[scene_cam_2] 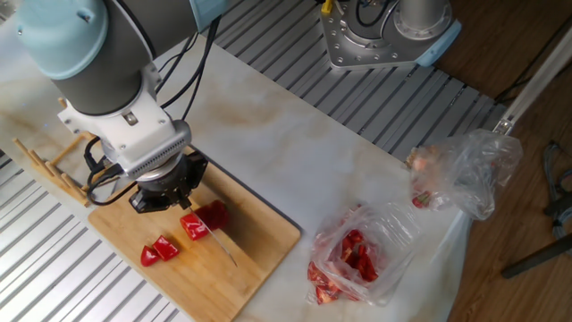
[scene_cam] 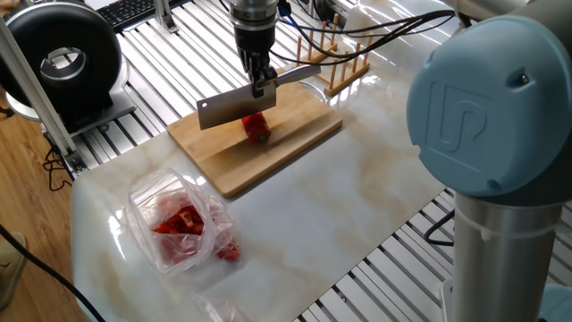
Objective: Chop the chili peppers
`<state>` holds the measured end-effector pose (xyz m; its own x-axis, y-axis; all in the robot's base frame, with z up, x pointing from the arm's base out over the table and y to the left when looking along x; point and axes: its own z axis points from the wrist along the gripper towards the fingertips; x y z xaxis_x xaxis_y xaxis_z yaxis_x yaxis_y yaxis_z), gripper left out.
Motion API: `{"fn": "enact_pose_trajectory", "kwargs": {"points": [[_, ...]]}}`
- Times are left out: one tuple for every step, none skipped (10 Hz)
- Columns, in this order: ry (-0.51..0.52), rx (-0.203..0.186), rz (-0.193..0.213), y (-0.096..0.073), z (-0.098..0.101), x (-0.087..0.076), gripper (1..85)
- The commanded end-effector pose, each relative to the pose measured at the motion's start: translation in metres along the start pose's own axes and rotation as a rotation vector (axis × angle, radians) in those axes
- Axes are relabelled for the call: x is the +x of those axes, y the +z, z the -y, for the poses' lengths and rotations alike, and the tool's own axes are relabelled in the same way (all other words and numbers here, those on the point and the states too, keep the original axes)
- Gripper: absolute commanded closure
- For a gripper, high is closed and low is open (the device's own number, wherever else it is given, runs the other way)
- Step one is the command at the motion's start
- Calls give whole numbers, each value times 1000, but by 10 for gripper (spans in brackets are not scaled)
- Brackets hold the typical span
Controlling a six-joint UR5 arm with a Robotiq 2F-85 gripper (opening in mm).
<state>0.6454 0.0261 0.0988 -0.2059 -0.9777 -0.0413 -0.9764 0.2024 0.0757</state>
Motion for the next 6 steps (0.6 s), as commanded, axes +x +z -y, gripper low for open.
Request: {"fn": "enact_pose_trajectory", "kwargs": {"points": [[16, -2, 18, 0, 1, -4, 843], [19, -2, 18, 0, 2, -4, 843], [24, -2, 18, 0, 4, -4, 843], [26, -3, 22, 1, 4, -5, 843], [28, -2, 18, 1, 5, -4, 843], [33, -1, 13, 3, 6, -3, 843]]}}
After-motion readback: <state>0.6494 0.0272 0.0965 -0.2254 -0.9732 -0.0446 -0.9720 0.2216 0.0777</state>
